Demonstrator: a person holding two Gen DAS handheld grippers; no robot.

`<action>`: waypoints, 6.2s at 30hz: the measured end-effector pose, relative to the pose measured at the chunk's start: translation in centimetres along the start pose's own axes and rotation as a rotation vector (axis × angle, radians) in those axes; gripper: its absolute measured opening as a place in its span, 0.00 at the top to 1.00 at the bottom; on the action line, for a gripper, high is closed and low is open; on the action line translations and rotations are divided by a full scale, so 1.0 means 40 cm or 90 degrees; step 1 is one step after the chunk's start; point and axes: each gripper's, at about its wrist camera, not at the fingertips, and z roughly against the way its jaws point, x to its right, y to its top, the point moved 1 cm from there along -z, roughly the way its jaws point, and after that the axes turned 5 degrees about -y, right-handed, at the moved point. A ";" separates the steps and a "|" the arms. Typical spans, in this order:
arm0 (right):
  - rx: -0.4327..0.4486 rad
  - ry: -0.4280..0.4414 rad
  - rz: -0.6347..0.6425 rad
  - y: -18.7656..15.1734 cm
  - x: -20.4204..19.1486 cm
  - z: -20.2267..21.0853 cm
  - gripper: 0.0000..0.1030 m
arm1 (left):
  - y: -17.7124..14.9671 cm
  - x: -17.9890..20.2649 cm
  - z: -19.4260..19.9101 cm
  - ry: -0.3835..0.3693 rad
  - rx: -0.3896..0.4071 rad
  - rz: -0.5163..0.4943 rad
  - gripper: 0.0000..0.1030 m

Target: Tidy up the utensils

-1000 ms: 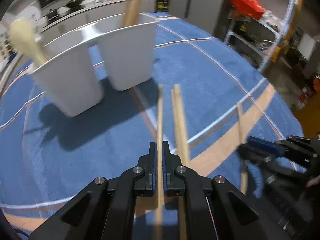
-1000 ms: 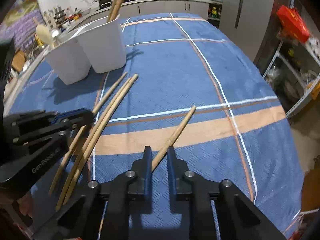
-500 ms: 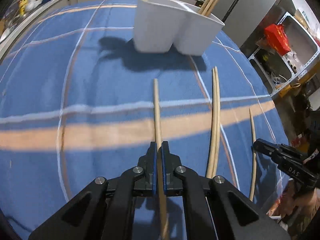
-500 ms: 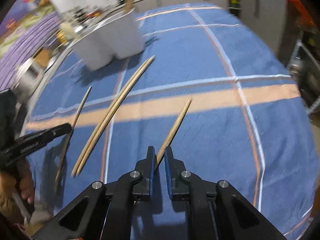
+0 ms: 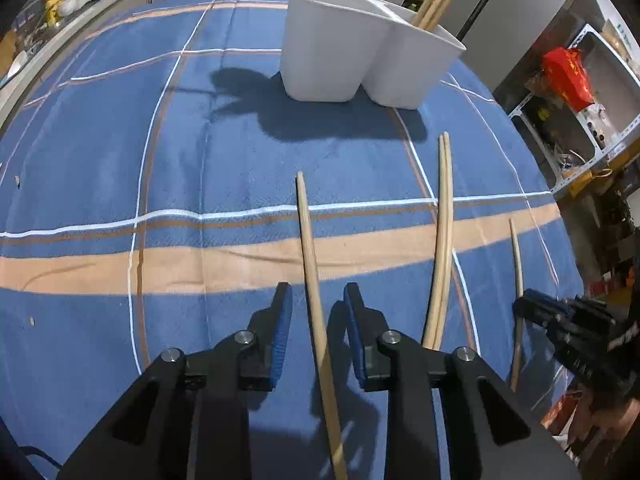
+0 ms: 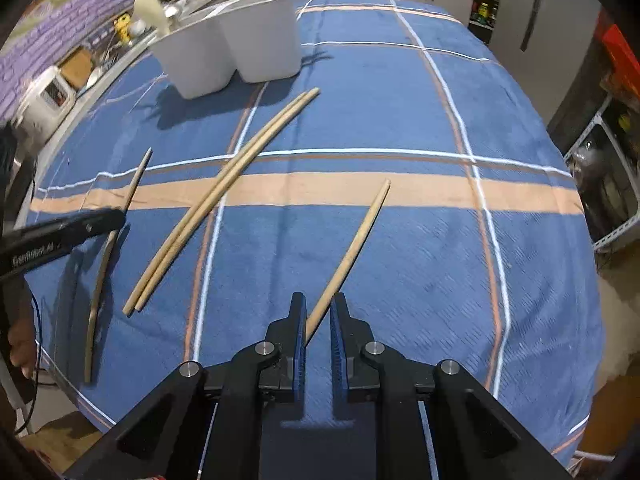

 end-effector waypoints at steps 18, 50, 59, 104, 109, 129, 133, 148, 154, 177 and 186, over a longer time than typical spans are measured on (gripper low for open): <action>-0.053 -0.041 0.082 0.077 -0.110 -0.037 0.89 | 0.062 0.062 -0.059 0.040 -0.059 -0.075 0.94; 0.236 0.144 -0.053 -0.036 -0.107 0.275 0.94 | -0.083 0.097 0.374 0.009 0.283 -0.088 0.94; 0.295 0.140 -0.046 -0.033 -0.128 0.339 0.94 | -0.090 0.119 0.455 0.006 0.334 -0.107 0.94; 0.316 0.087 -0.053 0.583 -0.048 0.245 0.94 | 0.554 0.151 0.233 0.039 0.372 -0.090 0.94; 0.279 0.101 -0.067 0.607 -0.039 0.179 0.94 | 0.559 0.131 0.183 0.035 0.338 -0.075 0.94; 0.268 0.114 -0.091 0.655 -0.020 0.133 0.65 | 0.432 0.087 0.310 0.017 0.355 -0.031 0.66; 0.289 0.113 -0.095 0.647 -0.015 0.173 0.59 | 0.393 0.079 0.340 0.029 0.363 -0.025 0.62; 0.209 0.100 -0.102 0.288 0.043 0.132 0.52 | 0.195 0.044 0.313 0.024 0.293 0.029 0.57; 0.099 0.110 -0.031 0.161 -0.038 -0.022 0.76 | 0.100 -0.002 0.252 0.042 0.229 0.071 0.57; 0.071 0.126 -0.015 0.166 -0.146 -0.077 0.88 | 0.002 -0.064 0.184 0.066 0.180 0.109 0.57; 0.071 0.145 0.031 0.205 -0.234 -0.079 0.88 | -0.005 -0.077 0.169 0.065 0.170 0.113 0.57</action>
